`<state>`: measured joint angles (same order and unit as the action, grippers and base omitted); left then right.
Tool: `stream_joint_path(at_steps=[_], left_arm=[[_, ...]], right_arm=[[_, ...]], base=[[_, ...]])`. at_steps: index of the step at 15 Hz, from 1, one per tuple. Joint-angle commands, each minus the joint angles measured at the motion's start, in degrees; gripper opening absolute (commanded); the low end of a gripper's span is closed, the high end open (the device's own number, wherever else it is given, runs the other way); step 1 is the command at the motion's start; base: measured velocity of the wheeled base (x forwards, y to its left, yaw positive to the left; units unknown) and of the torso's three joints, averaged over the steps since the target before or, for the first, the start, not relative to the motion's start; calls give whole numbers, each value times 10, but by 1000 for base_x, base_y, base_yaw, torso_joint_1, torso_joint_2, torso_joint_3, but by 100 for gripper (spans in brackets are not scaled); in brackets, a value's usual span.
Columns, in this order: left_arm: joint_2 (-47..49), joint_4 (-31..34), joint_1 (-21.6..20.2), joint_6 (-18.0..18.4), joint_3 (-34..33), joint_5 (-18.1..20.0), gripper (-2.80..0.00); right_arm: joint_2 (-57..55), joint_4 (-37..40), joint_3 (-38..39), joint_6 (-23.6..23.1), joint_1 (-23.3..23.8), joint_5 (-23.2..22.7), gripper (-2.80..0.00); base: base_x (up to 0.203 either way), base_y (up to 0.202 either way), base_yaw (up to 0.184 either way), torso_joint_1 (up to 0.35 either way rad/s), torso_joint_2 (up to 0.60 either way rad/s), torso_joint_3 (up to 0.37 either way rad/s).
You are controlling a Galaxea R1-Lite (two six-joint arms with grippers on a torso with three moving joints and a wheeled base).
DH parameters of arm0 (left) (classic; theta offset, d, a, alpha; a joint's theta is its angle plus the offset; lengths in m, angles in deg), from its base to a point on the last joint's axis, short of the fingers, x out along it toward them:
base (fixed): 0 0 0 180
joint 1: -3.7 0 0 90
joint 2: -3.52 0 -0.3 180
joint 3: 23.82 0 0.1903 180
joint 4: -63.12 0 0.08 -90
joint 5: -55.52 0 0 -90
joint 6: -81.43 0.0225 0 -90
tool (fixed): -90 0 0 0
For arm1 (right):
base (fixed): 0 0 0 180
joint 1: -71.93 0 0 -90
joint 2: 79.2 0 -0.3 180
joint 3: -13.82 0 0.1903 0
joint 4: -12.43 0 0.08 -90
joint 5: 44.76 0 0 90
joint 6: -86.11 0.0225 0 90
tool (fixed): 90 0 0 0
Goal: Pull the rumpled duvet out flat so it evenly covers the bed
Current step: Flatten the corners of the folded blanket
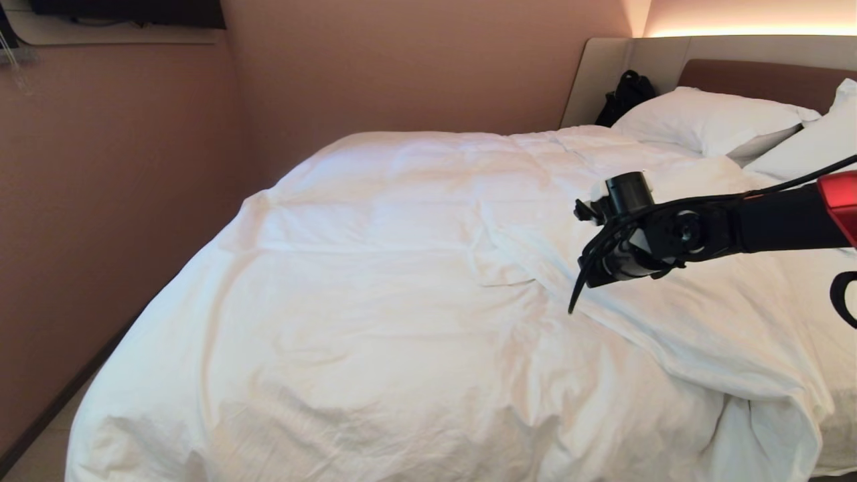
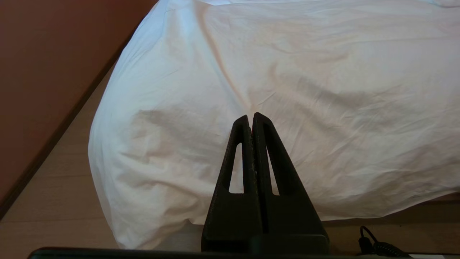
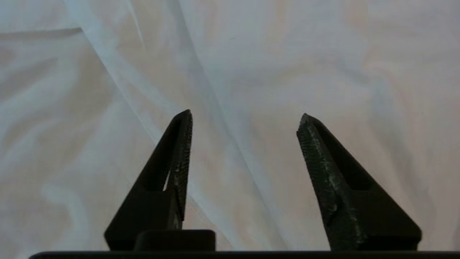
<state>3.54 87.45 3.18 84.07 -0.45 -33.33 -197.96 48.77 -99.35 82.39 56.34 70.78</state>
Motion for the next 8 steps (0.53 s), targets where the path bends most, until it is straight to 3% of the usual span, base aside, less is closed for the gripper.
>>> stream_joint_path(at_steps=[1, 3, 8], left_arm=[[0, 0, 0, 0, 0, 0, -280], [0, 0, 0, 0, 0, 0, -280], [0, 0, 0, 0, 0, 0, -280]], right_arm=[[-7, 0, 4, -25, -13, 51, 0], [-18, -4, 2, -41, -29, 86, 0], [-42, -6, 0, -62, -42, 89, 0]], base=[[0, 0, 0, 0, 0, 0], [0, 0, 0, 0, 0, 0], [0, 0, 0, 0, 0, 0]])
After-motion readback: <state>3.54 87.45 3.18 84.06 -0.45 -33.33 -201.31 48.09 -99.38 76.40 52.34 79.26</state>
